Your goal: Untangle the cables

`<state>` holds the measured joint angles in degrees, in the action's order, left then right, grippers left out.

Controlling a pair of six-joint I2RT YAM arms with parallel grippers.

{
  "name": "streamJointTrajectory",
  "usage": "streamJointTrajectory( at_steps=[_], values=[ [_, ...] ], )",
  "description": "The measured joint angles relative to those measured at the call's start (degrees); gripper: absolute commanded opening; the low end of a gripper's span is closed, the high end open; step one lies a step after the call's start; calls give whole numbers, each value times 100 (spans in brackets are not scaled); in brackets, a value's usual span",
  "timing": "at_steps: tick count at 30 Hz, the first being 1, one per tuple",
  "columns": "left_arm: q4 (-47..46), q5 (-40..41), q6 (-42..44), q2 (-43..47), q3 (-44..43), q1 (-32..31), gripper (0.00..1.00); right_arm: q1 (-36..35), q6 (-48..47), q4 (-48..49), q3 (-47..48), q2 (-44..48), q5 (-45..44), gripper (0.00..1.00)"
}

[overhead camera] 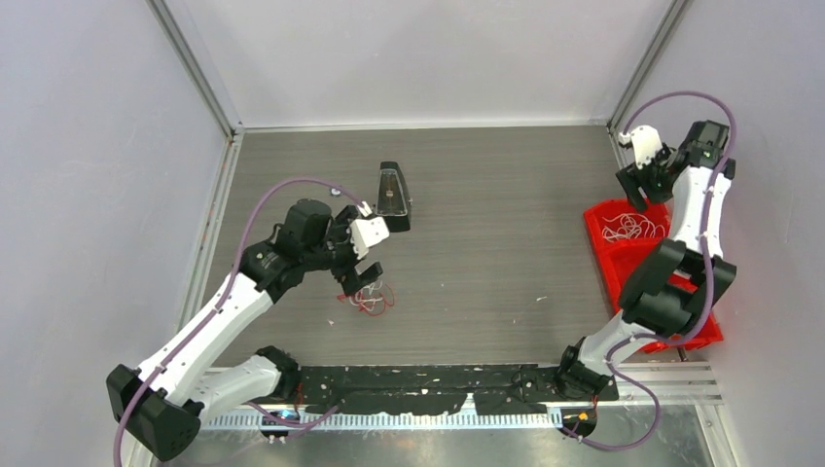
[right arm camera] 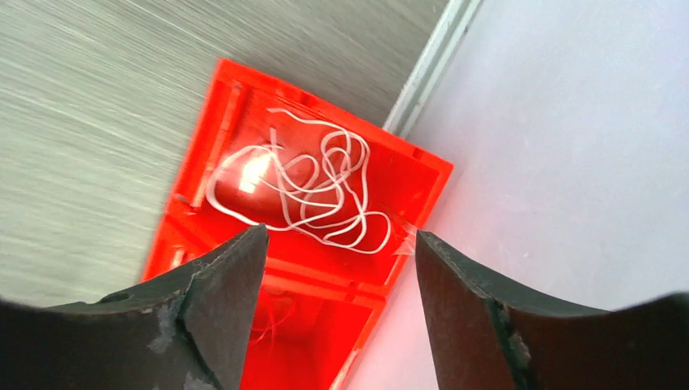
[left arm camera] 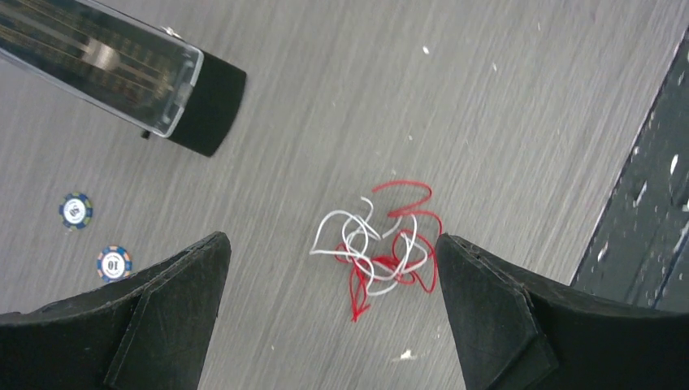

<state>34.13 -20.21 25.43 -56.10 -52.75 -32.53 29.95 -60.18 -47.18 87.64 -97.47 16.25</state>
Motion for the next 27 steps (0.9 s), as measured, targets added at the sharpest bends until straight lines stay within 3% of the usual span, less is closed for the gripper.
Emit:
streamJointTrajectory(
  at_steps=[4,9,15,21,24,27],
  values=[
    [831,-111,608,-481,-267,85,99,-411,208,-649,221,632,354,83],
    [1620,-127,1497,-1425,-350,280,92,-1589,758,-1268,79,1266,933,86],
    [1661,-37,2002,-1923,-234,369,89,-3034,2164,-1311,-802,1683,1886,84],
    [1384,-39,2022,-2583,-232,372,84,-3908,3532,-702,-1696,1606,2465,82],
    [1322,-28,1971,-3080,-304,341,68,-4076,3960,-479,-1821,1513,2632,81],
    [1322,24,1847,-3517,-525,243,39,-4087,4172,-328,-1825,1453,2660,81]
  ],
)
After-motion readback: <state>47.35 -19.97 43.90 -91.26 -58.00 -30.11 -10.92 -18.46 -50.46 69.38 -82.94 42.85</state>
